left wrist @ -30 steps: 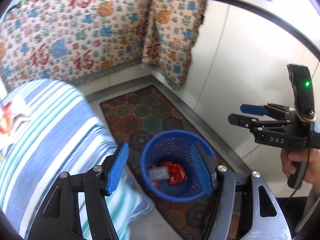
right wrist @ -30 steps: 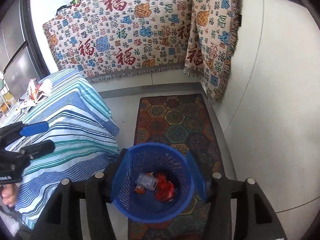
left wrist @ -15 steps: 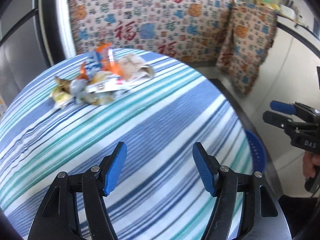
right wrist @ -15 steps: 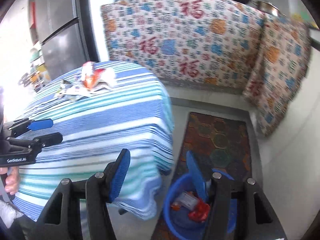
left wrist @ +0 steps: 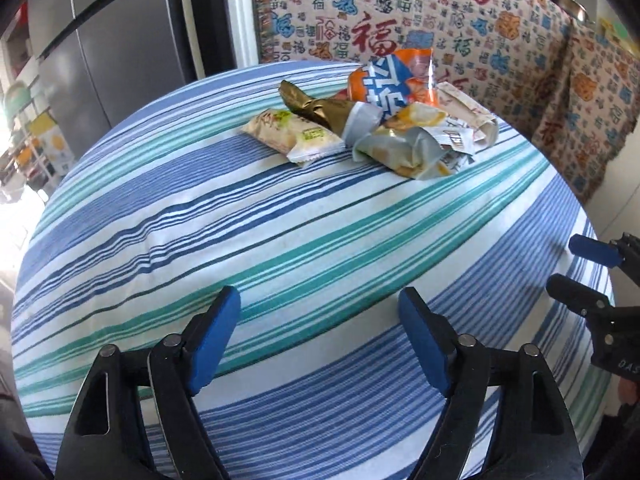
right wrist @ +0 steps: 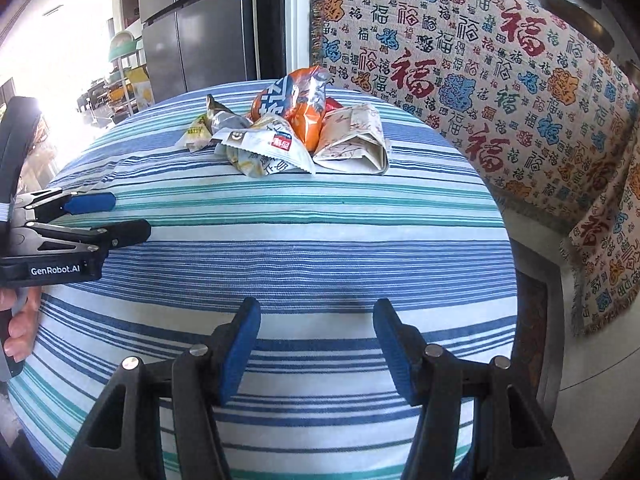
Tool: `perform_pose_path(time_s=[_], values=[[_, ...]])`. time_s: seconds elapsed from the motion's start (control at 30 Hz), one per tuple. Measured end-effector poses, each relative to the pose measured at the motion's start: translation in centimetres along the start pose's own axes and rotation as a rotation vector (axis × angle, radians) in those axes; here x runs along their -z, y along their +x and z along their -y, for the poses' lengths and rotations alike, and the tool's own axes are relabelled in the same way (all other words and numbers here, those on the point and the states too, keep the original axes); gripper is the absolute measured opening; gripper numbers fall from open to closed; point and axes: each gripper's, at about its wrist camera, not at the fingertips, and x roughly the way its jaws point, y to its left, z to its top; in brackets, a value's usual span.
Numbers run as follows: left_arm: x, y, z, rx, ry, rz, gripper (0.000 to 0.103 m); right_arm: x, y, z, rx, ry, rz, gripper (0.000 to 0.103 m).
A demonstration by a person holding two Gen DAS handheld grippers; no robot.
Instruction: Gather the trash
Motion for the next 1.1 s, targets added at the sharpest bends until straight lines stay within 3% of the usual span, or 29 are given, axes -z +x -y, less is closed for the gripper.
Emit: perform_pose_path(time_s=[0.13,0.67,0.77,0.87,0.93,1.1], values=[[-0.6,0.9,-0.7,-0.004,-0.005,-0.034,0.103,-0.1,0.3,-0.2,0.004,0.005,0.004,0.060],[-7.1,5.9,-1.4,-0.050,-0.064,-0.018,0.101,-1.2,1.9,-0.1,0.010,0.037,0.024,0.066],[-7.6,5.9,-1.9,-0.044,-0.083,0.011,0.089,-1.2,2.0,-0.1,0.008,0.033,0.027,0.067],[-7.7,5.5,-2.1,-0.010,-0.075,0.041,0.067,-1.2,2.1,-0.1,0.000,0.025,0.029,0.067],[-7.6,5.2,-2.2,0.010,-0.068,0.053,0.040,-1.3,2.1,0.1,-0.010,0.022,0.029,0.068],[-6.5,4.1,-2.8,0.034,-0.021,0.049,0.038,-1.4,2.1,0.2,-0.021,0.020,0.027,0.070]])
